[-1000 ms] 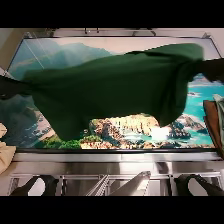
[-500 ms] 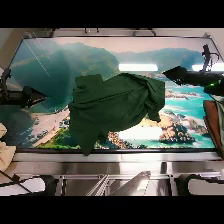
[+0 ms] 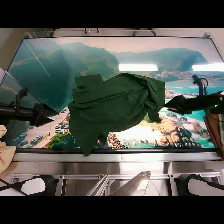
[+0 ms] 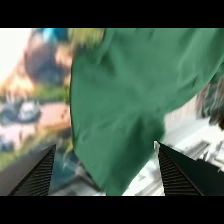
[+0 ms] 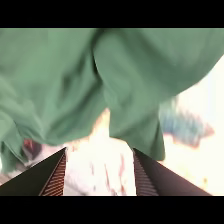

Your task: Fold the shirts.

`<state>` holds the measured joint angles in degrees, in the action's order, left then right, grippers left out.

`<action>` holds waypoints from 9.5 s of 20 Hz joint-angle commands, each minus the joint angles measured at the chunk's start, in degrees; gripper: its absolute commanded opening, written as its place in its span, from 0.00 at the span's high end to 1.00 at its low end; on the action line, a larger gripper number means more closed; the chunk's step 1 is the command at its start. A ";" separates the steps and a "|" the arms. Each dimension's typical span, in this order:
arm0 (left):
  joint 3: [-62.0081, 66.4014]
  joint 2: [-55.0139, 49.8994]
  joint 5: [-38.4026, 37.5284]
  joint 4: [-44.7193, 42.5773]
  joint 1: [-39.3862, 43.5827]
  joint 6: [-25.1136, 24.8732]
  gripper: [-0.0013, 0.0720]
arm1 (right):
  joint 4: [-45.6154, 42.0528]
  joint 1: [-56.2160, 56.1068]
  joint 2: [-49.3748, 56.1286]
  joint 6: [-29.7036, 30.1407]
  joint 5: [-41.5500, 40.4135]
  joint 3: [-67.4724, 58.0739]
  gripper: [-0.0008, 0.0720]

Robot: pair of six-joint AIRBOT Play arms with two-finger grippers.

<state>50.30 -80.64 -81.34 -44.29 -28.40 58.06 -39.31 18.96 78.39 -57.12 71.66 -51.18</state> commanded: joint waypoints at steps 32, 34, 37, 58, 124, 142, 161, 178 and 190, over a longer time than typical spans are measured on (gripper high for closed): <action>-2.69 -7.87 0.90 6.43 14.95 -2.64 0.96 | -11.69 -8.55 3.28 1.42 -12.24 5.70 0.35; -2.71 -7.87 0.90 6.40 14.95 -2.64 0.96 | -12.07 -9.60 4.44 1.40 -13.62 5.68 0.35; -2.71 -7.87 0.92 6.43 14.95 -2.64 0.95 | -11.89 -10.62 5.38 1.40 -15.50 5.57 0.36; 28.26 32.63 -20.41 68.37 -27.06 2.47 0.95 | 49.59 28.76 -33.77 0.35 8.66 -36.35 0.95; 13.33 -14.36 -5.70 -7.21 3.58 8.72 0.46 | -13.22 19.37 12.35 5.97 3.52 3.78 0.41; 4.79 -13.09 2.58 -6.86 16.09 8.83 0.46 | -0.44 3.30 12.28 8.68 -1.33 7.78 0.95; -2.38 -16.41 6.25 9.03 16.81 -1.68 0.63 | -0.50 3.48 12.22 8.90 2.49 7.78 0.95; -17.00 14.69 -2.69 -0.35 -2.62 0.52 0.94 | -13.97 19.15 -1.73 -14.93 14.56 7.74 0.96; 22.93 -10.29 -0.52 5.42 10.10 3.26 0.93 | 12.17 4.90 6.84 1.57 -11.52 -6.27 0.96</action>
<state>62.35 -81.67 -82.72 -39.46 -21.98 60.64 -29.63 27.42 80.82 -57.49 68.12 -52.51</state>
